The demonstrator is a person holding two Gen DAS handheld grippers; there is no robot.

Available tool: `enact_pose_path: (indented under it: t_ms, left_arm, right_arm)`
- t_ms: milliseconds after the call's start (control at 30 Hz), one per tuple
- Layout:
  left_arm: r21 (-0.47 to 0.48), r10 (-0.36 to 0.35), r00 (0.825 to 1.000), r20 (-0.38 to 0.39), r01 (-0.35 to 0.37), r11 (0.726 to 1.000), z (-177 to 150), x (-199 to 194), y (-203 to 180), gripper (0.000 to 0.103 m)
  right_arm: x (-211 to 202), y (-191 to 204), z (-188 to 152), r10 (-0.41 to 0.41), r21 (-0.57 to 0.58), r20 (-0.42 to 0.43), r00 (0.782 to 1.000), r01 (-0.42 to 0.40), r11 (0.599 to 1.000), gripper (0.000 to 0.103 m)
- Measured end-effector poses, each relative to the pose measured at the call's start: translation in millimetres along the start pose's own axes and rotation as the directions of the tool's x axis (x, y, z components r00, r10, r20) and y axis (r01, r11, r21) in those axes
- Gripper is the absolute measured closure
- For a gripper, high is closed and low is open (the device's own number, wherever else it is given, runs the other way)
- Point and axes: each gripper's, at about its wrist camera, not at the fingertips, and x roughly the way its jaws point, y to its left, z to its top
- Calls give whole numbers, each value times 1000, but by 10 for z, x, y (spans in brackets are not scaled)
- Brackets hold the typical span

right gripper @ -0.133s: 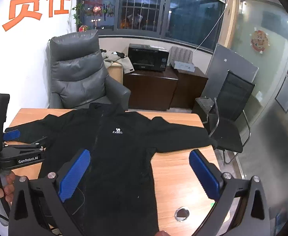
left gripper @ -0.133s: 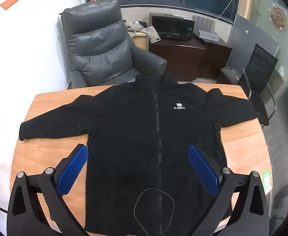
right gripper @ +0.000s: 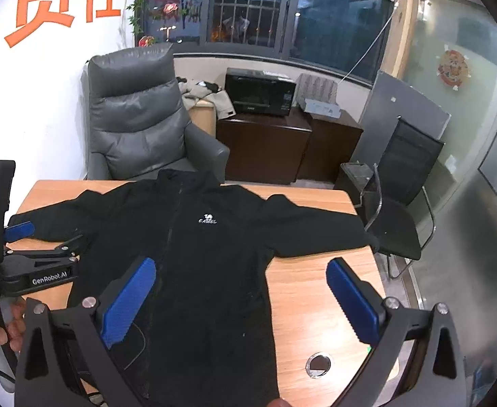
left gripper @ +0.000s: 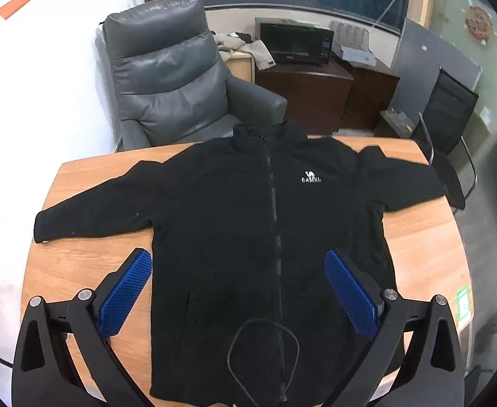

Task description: Fold clothes

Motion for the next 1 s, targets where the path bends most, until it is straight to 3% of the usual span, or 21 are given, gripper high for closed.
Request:
enact_pose_path:
  t_ms: [200, 333, 1000]
  left_arm:
    - [1, -4, 1000, -1, 4, 1000, -37, -2, 44, 0]
    - [3, 17, 1000, -20, -17, 1000, -36, 44, 22, 0]
    - [13, 28, 1000, -10, -28, 1000, -37, -70, -95, 0]
  right_arm:
    - [-46, 161, -89, -58, -19, 3, 998, 58, 998, 0]
    - [112, 175, -74, -42, -6, -61, 997, 42, 999, 0]
    - [50, 160, 50, -12, -20, -46, 999, 11, 1000, 0]
